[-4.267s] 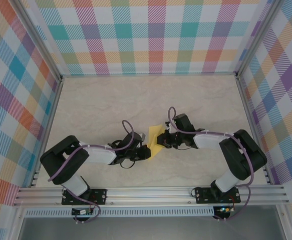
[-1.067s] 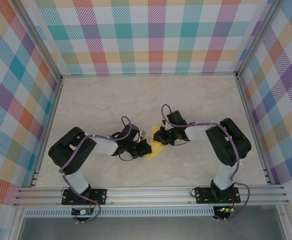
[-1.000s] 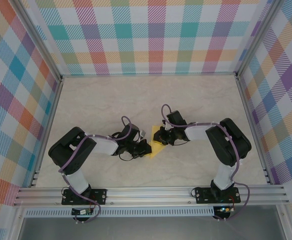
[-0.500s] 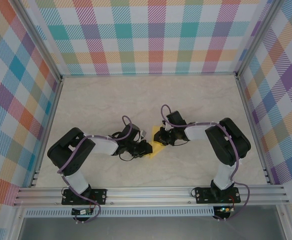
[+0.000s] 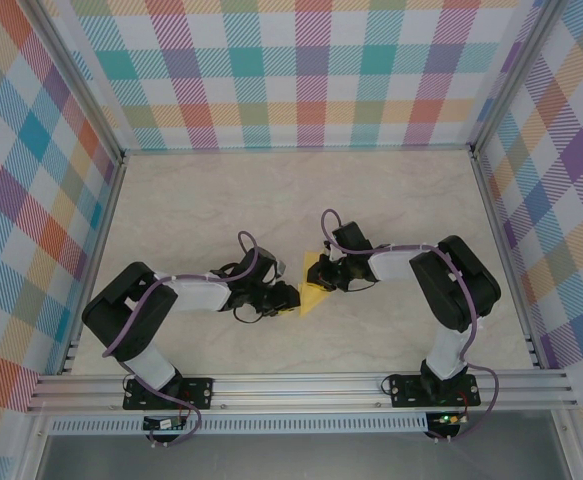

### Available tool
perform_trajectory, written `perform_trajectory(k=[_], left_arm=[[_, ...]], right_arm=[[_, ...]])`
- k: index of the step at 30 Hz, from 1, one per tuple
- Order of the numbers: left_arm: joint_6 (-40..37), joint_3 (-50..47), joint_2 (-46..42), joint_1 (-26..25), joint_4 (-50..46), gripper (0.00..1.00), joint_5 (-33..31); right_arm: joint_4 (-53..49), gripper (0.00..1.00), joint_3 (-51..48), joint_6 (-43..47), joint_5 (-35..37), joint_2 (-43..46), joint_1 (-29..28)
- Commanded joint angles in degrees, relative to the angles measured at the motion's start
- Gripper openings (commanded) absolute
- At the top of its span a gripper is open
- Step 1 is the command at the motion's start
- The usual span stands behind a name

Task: Fold a paper plane with a square sheet of paper (pick it up from the middle)
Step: Fourth fold the wing at the center of the table.

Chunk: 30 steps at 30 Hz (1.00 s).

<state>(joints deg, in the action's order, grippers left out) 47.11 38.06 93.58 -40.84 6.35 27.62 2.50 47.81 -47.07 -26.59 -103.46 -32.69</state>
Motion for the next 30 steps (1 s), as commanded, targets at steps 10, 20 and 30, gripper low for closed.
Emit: perform_trajectory(k=[10, 20, 30], left_arm=[[-1.10, 3.98, 3.38, -0.63, -1.61, 0.28, 1.87], [-4.26, 7.19, 6.44, -1.43, -8.74, 0.23, 0.30], [-13.96, 15.02, 10.42, -4.34, -27.23, 0.18, -4.07]], right_arm=[[-2.77, 0.14, -1.38, 1.98, 1.33, -1.86, -0.15], [-3.13, 0.15, -1.48, 2.09, 1.35, -1.72, -0.10], [-3.79, 0.15, -1.88, 2.05, 2.62, -1.48, -0.10]])
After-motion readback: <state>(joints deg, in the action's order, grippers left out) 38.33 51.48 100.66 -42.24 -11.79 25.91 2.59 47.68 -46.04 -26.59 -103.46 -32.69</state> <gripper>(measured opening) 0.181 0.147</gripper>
